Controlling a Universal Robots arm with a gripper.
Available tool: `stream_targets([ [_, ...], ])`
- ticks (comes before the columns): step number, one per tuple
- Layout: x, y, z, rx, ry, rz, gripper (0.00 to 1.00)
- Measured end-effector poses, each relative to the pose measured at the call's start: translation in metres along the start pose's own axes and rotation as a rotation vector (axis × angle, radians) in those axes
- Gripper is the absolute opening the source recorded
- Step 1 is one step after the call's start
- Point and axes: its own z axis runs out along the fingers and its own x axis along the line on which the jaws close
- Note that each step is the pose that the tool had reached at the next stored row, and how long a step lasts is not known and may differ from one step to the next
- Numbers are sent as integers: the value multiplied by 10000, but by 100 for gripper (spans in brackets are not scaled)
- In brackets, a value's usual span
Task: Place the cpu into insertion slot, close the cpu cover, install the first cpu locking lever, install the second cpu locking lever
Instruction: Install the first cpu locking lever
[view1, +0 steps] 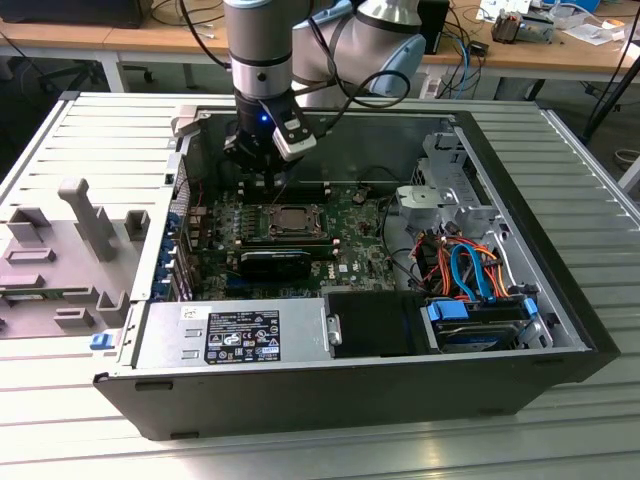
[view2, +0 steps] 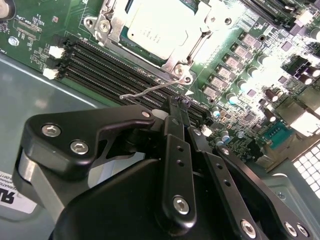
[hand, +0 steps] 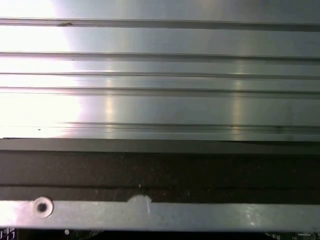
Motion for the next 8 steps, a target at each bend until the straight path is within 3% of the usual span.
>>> stream_targets([
  [8, 0, -1, 19, 0, 0, 0, 11],
])
